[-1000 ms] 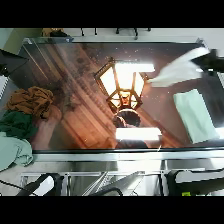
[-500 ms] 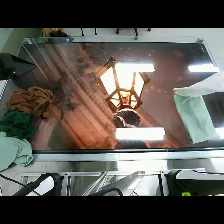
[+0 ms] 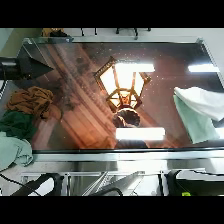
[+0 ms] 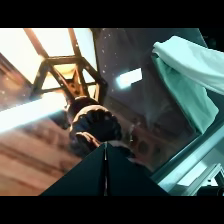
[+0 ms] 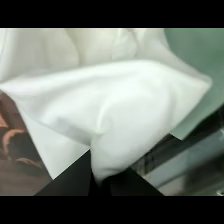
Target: Fold the shirts.
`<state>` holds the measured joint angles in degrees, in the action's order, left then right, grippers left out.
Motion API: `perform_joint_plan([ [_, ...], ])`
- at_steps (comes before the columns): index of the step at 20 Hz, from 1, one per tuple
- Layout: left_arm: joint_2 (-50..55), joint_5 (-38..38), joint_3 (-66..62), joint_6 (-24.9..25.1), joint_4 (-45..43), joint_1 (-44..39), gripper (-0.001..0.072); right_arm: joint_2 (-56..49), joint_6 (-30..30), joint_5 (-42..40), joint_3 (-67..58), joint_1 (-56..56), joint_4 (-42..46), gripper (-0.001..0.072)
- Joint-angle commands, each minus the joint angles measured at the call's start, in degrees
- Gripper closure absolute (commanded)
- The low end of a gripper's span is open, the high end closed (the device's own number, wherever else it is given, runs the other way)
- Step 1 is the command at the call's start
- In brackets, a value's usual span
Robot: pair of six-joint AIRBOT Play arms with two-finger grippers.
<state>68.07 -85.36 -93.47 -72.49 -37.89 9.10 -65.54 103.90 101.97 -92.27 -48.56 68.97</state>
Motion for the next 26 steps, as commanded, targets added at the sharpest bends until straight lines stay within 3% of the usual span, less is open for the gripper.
perform_joint_plan([
  [1, 0.04, -0.02, 0.00, 1.40, -0.09, -3.41, 0.0689, 1.40, 4.52, 3.02, 8.17, -0.04, 12.66, 0.0645],
  [2, 0.04, 0.00, 0.02, 1.55, -0.09, -4.28, 0.0689, 1.38, 5.25, 3.02, 10.95, -0.04, 14.05, 0.0376],
  [3, 0.04, 0.00, 0.02, 1.57, -0.09, -5.09, 0.0689, 1.33, 5.07, 3.19, 13.31, -0.04, 15.04, 0.0046],
  [4, 0.04, 0.00, 0.00, 1.64, -0.09, -5.79, 0.0689, 1.18, 4.72, 3.52, 15.02, -0.04, 15.65, 0.0004],
  [7, 0.04, 0.81, 0.00, 2.45, -0.09, -7.58, 0.0689, 0.81, 6.08, 1.20, 15.15, 0.04, 11.41, 0.0004],
  [8, 0.04, 1.66, 0.00, 2.45, -0.04, -7.85, 0.0689, 0.68, 6.05, -1.29, 13.94, 0.09, 6.67, 0.0009],
  [9, 0.04, 2.75, 0.00, 2.43, -0.02, -7.87, 0.0689, 0.66, 5.81, -3.85, 12.70, 0.11, 1.03, 0.0077],
  [11, 0.02, 5.14, 0.00, 2.40, 0.17, -7.87, 0.0689, 0.92, 2.62, -9.49, 10.49, 0.37, -12.79, 0.0520],
  [12, 0.02, 6.23, 0.00, 2.38, 0.15, -7.85, 0.0689, 1.53, -0.09, -12.98, 10.23, 1.27, -19.43, 0.0642],
  [13, 0.02, 6.56, 0.00, 2.38, 0.17, -7.87, 0.0689, 2.36, -2.73, -15.91, 10.23, 2.84, -23.58, 0.0691],
  [18, -0.87, 1.57, 2.03, -0.33, 0.00, -8.63, 0.0690, 10.91, -12.52, -26.08, 16.92, 22.95, -20.48, 0.0693],
  [21, -8.35, 2.71, 16.76, -0.68, -1.81, -13.03, 0.0690, 19.17, -14.84, -31.54, 30.75, 38.21, -14.60, 0.0692],
  [26, -23.28, 12.20, 47.45, -6.08, -7.58, -25.42, 0.0690, 28.37, -16.76, -35.43, 49.24, 54.51, -14.53, 0.0692],
])
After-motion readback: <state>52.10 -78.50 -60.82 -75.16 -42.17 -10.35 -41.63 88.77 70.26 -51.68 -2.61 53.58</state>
